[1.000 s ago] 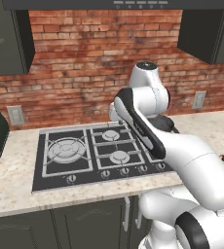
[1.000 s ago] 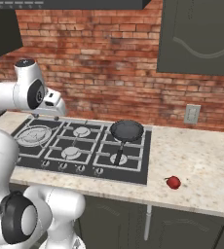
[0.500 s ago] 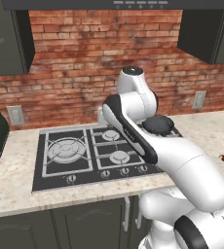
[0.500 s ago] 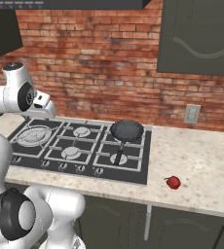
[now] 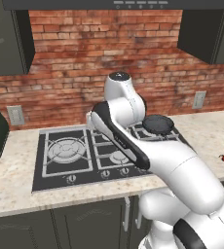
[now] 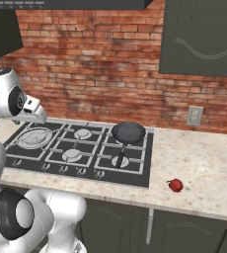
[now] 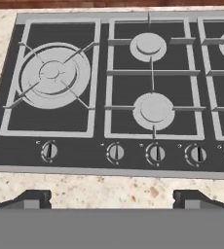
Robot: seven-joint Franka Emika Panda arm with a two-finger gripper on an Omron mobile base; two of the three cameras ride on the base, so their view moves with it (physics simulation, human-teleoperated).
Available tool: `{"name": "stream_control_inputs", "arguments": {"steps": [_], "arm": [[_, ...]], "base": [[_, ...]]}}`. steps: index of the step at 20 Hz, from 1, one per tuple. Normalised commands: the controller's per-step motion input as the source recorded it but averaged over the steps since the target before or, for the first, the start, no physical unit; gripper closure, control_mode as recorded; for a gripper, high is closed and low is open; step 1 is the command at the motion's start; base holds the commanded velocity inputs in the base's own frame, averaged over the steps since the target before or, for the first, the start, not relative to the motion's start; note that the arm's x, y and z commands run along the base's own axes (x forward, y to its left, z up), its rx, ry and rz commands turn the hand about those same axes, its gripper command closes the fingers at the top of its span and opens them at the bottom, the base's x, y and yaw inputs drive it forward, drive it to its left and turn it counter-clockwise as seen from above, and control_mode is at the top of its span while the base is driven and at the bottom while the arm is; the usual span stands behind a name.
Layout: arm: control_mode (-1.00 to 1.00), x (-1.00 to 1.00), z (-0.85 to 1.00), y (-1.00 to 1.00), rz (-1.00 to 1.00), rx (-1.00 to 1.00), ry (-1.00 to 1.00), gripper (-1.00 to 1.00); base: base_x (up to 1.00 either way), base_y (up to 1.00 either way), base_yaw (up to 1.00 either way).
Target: Put the eggplant and bell pepper in the pan. Then turn on the rear right burner and set the heat to medium.
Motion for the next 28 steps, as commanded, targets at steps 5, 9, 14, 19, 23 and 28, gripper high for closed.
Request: {"name": "stream_control_inputs", "arguments": {"steps": [5, 9, 14, 19, 23, 28], "arm": [[-1.00, -0.04, -0.09, 0.36, 0.01, 0.00, 0.03, -1.00], [-1.00, -0.15, 0.00, 0.37, 0.01, 0.00, 0.00, -1.00], [-1.00, -0.26, 0.00, 0.30, 0.03, 0.02, 0.00, -1.00], [-1.00, -0.28, 0.00, 0.29, 0.03, 0.02, 0.00, -1.00], [-1.00, -0.30, 0.00, 0.26, 0.03, 0.03, 0.00, -1.00], [-1.00, -0.34, 0.00, 0.22, 0.03, 0.03, 0.00, -1.00]], "base": [[0.00, 0.00, 0.00], [0.00, 0.00, 0.00], [0.00, 0.00, 0.00], [0.00, 0.00, 0.00], [0.00, 0.00, 0.00], [0.00, 0.00, 0.00]]}}
